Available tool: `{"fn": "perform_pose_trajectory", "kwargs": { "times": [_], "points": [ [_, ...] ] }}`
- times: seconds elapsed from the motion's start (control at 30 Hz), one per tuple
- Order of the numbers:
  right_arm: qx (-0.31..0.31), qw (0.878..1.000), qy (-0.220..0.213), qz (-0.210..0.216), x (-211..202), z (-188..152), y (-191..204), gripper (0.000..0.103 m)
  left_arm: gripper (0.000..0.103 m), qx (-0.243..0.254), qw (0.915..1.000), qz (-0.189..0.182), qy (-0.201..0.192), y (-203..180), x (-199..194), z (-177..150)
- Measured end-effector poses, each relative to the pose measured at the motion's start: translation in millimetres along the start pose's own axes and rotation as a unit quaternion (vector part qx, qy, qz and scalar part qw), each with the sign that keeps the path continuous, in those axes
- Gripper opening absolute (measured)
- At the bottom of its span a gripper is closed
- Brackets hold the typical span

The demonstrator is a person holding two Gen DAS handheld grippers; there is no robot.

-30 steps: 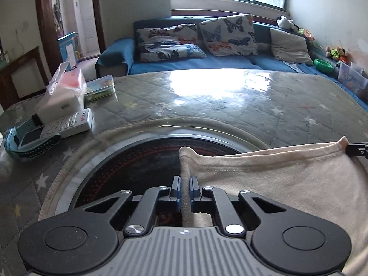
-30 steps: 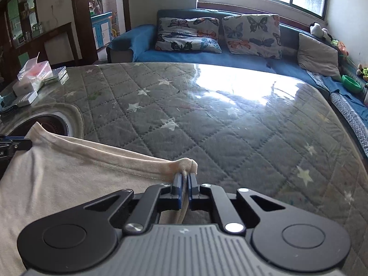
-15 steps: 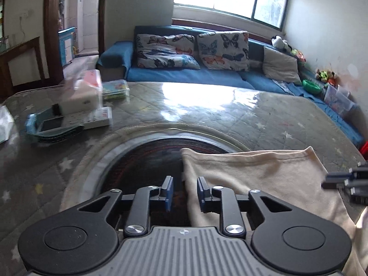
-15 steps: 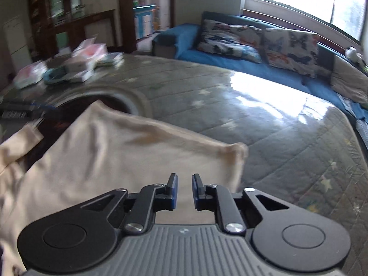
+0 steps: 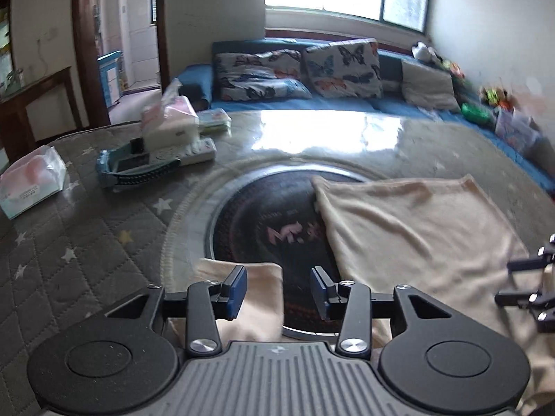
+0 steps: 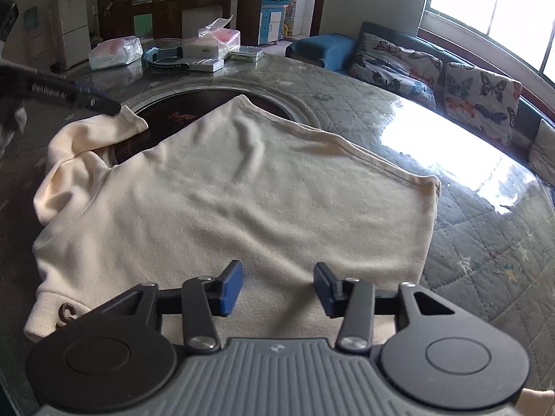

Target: Fold clothes

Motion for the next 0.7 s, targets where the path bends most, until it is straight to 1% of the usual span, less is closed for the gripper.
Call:
{"fn": "perform_pose_trajectory", "kwargs": {
  "times": [0.07,0.17,0.27,0.3,0.33,0.43,0.5,0.57,0.63,0.7],
  "points": [
    [0.004,1.000,0.002,0.001,1,0,0,0.055,0.043,0.006,0.9999,0.010,0.007,0,8,-2],
    [0.007,1.000,0.004,0.000,1,-1,0,0.061,0.042,0.008,0.9995,0.023,0.020,5,20,-5],
    [0.013,1.000,0.004,-0.001,2,-2,-1,0.064,0.042,0.005,0.9991,0.017,0.038,10,28,-11],
    [0.014,1.000,0.005,-0.001,2,-2,-2,0.068,0.042,0.004,0.9990,0.019,0.041,11,30,-12],
    [0.015,1.000,0.005,-0.002,3,-3,-2,0.070,0.042,0.003,0.9988,0.022,0.043,12,31,-14],
    [0.018,1.000,0.006,-0.001,3,-3,-3,0.071,0.041,0.003,0.9989,0.029,0.037,13,33,-14],
    [0.019,1.000,0.007,-0.001,4,-3,-3,0.071,0.029,0.005,0.9987,0.038,0.032,13,33,-14],
    [0.021,1.000,0.007,0.000,5,-3,-4,0.071,0.009,0.007,0.9984,0.049,0.025,17,33,-14],
    [0.022,1.000,0.008,-0.001,5,-3,-4,0.072,0.006,-0.027,0.9986,0.044,0.001,28,20,-13],
    [0.022,1.000,0.007,-0.003,5,-3,-3,0.073,0.006,-0.064,0.9969,0.038,-0.025,40,7,-13]
  ]
}}
Point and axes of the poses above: each gripper's, at about its wrist camera, not at the fingertips, and x roughly the way its jaws point, y to its left, z to its top, the point moved 5 cm from there along x, roughly the way its jaws point, and after that the axes turned 15 degrees about -z, right-handed, at the moved point
